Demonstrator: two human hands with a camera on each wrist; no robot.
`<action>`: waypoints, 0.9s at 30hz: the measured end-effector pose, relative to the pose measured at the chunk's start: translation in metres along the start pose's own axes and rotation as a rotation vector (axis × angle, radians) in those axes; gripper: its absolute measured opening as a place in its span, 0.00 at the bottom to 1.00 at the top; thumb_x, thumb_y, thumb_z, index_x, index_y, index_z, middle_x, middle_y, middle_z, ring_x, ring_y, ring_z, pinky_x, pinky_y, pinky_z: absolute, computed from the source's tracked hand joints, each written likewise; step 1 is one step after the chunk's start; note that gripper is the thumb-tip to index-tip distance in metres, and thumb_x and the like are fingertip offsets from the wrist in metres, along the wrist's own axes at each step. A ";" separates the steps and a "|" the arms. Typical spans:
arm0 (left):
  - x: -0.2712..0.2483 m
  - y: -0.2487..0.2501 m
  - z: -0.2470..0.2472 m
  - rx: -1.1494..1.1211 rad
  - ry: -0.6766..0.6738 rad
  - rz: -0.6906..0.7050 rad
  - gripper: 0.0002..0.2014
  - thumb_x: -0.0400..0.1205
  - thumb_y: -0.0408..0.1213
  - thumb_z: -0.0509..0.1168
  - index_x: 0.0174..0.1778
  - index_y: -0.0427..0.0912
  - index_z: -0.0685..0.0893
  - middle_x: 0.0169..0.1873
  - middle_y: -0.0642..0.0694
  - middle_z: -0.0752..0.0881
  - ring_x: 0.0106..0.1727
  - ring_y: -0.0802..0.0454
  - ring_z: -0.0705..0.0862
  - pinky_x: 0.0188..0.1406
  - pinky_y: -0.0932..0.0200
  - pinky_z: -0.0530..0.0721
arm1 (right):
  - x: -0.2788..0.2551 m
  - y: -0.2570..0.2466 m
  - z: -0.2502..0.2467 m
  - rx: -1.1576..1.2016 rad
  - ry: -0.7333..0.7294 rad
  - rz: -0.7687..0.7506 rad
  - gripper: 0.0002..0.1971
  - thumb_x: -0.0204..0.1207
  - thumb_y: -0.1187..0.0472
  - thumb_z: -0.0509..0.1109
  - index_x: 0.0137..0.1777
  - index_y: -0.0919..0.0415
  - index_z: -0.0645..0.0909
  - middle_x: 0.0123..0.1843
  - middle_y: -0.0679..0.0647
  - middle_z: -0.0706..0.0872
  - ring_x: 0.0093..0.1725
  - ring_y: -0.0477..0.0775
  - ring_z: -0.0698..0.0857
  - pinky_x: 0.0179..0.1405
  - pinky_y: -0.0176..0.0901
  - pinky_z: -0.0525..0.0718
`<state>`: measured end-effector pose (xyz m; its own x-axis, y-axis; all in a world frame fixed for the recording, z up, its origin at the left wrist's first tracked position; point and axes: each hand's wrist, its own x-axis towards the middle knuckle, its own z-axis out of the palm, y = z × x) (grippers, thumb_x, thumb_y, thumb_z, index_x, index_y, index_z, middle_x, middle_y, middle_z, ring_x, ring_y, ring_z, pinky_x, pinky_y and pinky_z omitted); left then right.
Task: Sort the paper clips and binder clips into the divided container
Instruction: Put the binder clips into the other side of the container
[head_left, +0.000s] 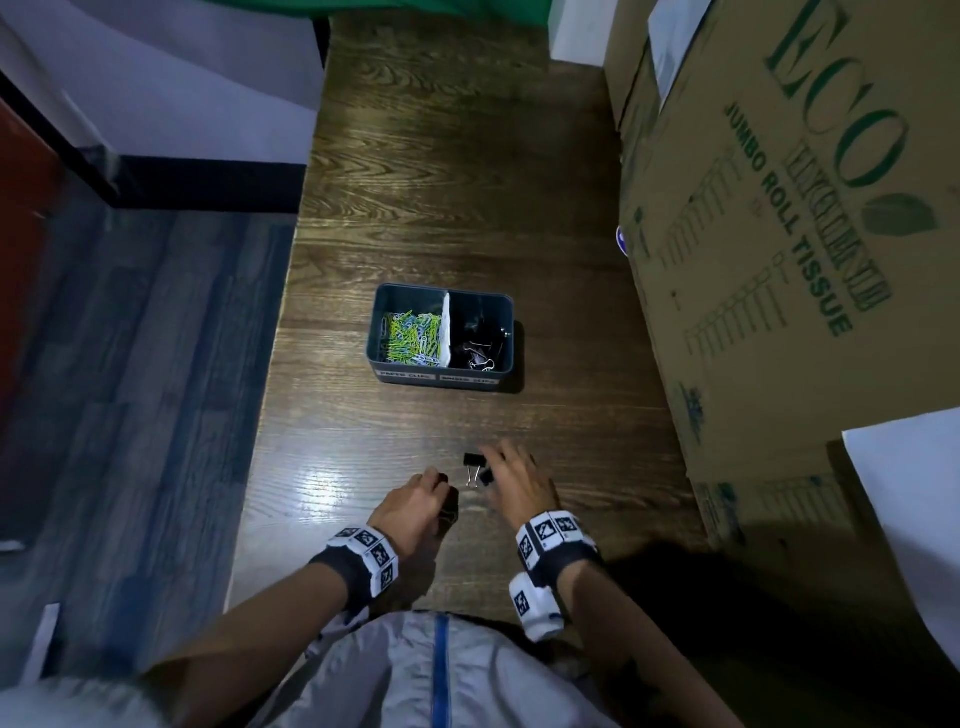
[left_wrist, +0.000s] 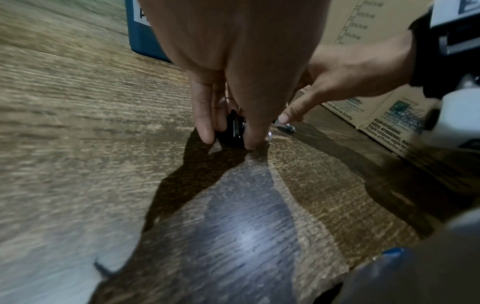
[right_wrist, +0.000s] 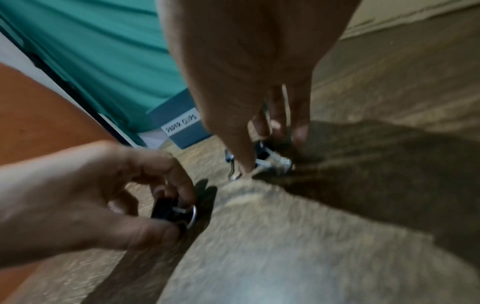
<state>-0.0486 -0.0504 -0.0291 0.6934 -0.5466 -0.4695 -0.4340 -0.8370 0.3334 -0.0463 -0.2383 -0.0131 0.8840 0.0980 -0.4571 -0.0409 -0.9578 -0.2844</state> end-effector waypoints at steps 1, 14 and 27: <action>-0.001 0.001 -0.002 -0.004 0.008 -0.003 0.16 0.77 0.32 0.65 0.61 0.36 0.78 0.62 0.38 0.75 0.56 0.39 0.80 0.45 0.46 0.83 | -0.001 -0.003 0.003 -0.006 0.039 0.009 0.29 0.77 0.54 0.75 0.77 0.54 0.72 0.74 0.57 0.76 0.71 0.63 0.76 0.65 0.60 0.79; 0.068 0.014 -0.161 -0.119 0.630 0.043 0.15 0.81 0.36 0.69 0.62 0.39 0.79 0.59 0.43 0.78 0.43 0.48 0.84 0.35 0.59 0.84 | -0.001 -0.002 0.022 0.136 0.155 0.172 0.17 0.72 0.58 0.78 0.61 0.50 0.83 0.61 0.53 0.80 0.61 0.58 0.81 0.59 0.52 0.83; 0.038 0.016 -0.044 0.153 0.062 0.176 0.36 0.75 0.41 0.66 0.81 0.47 0.63 0.76 0.39 0.68 0.74 0.37 0.68 0.61 0.42 0.79 | 0.003 0.013 -0.027 0.478 0.259 0.300 0.07 0.67 0.60 0.79 0.44 0.51 0.86 0.48 0.46 0.79 0.50 0.51 0.82 0.46 0.39 0.74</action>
<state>-0.0035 -0.0834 -0.0059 0.6311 -0.6859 -0.3621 -0.6304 -0.7256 0.2758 -0.0319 -0.2576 0.0053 0.8837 -0.2827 -0.3730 -0.4559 -0.7005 -0.5490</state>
